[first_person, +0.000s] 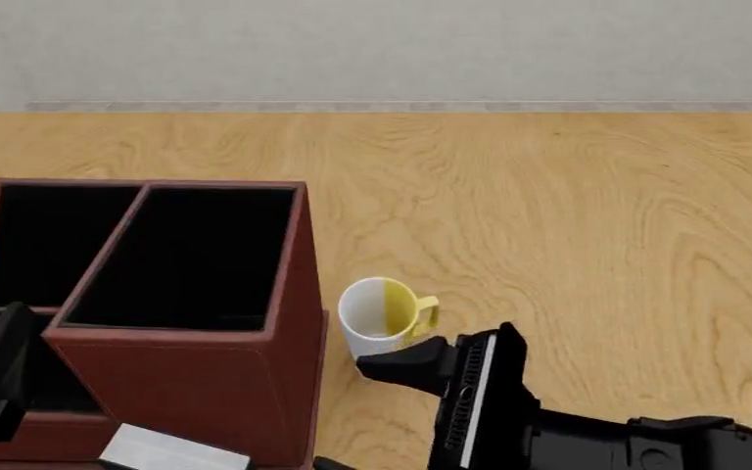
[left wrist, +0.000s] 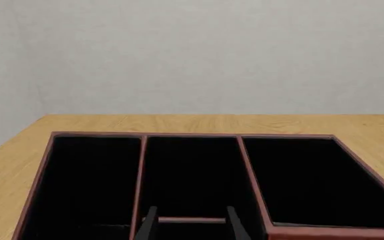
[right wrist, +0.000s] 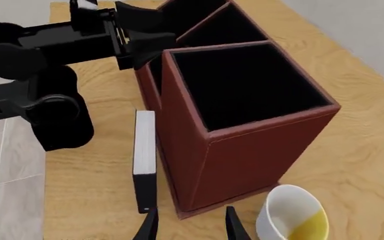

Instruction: Pick up the book and place it in the right compartment of the caddy.

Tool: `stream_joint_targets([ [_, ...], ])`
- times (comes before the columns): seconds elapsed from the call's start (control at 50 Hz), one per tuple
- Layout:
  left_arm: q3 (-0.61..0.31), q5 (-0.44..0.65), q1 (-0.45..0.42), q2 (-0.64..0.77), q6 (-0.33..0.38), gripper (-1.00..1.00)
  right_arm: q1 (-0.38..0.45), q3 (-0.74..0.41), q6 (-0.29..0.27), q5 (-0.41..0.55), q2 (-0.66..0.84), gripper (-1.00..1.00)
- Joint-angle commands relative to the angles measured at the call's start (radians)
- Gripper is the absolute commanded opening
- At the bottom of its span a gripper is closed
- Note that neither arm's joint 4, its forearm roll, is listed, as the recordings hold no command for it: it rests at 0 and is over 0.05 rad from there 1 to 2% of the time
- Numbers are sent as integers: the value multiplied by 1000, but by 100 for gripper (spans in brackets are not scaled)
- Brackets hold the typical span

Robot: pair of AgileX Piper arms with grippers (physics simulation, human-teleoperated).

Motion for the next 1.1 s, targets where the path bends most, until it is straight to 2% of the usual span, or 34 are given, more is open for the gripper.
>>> stream_joint_targets([
  [0.02, 0, 0, 0, 0, 0, 100, 51, -44, -43, -24, 131, 100],
  [0.2, 0, 0, 0, 0, 0, 100, 65, -81, -96, 12, 167, 100],
  [0.54, 0, 0, 0, 0, 0, 100, 98, -139, -120, 21, 244, 100],
  [0.78, 0, 0, 0, 0, 0, 100, 110, -170, -128, 20, 283, 100],
  [1.1, 0, 0, 0, 0, 0, 100, 107, -179, -103, -8, 312, 100],
])
